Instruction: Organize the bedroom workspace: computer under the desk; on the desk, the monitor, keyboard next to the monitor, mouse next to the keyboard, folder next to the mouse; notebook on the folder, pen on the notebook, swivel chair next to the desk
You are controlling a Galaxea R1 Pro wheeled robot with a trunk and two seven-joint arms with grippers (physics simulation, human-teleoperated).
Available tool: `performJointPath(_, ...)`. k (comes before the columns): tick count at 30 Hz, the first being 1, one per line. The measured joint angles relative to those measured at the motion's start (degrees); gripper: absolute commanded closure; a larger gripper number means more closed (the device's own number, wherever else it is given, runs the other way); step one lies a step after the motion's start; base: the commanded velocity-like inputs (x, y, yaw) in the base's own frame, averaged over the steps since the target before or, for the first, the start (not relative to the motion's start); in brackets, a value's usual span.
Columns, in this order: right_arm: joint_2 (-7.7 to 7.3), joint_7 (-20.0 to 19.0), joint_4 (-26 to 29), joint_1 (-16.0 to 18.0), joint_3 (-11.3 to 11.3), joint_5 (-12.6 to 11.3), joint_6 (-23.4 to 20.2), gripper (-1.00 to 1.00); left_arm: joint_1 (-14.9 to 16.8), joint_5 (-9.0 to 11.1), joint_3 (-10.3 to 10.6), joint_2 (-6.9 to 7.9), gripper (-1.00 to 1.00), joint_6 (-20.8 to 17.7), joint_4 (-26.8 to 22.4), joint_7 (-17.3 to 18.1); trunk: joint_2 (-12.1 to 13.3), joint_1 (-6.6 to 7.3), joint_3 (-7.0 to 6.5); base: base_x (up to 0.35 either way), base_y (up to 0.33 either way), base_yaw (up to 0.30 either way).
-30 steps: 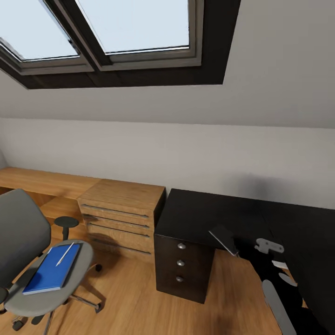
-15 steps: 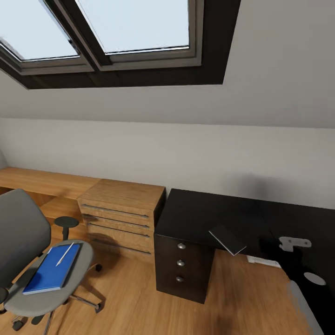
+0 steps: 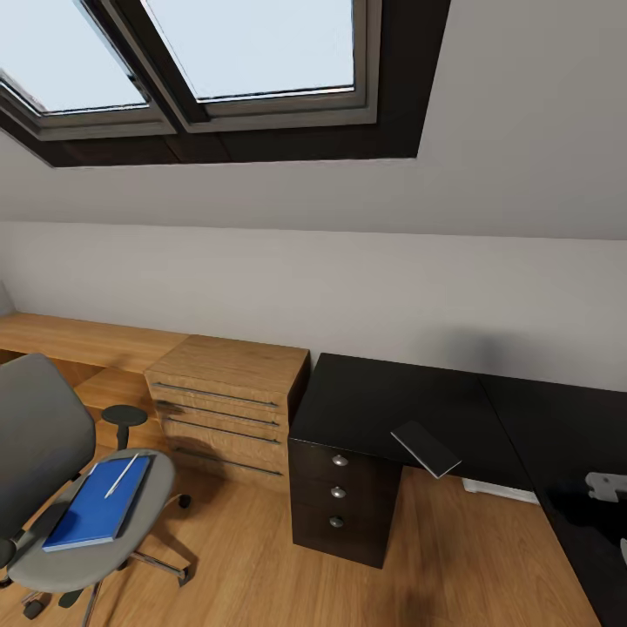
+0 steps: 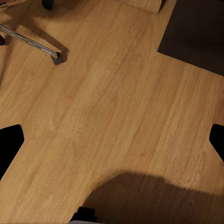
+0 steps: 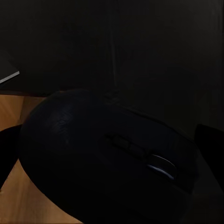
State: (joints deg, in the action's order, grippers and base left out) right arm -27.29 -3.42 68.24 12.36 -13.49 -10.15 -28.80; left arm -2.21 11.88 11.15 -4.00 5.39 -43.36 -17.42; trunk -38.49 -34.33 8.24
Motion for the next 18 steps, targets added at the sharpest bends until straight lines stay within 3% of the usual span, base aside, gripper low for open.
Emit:
performJointPath(8, 0.97, 0.2, 1.2, 0.0, -0.2, -0.1, -0.2, 1.00, 0.0, 0.0, -0.1, 0.05, -1.00, 0.0, 0.0, 0.0, 0.0, 0.00, -0.01, 0.000, 0.000, -0.025)
performJointPath(18, 1.28, 0.2, 0.9, 0.0, -0.2, 0.1, -0.1, 1.00, 0.0, 0.1, -0.3, 0.09, -1.00, 0.0, 0.0, 0.0, 0.0, 0.00, -0.29, 0.000, 0.000, -0.250)
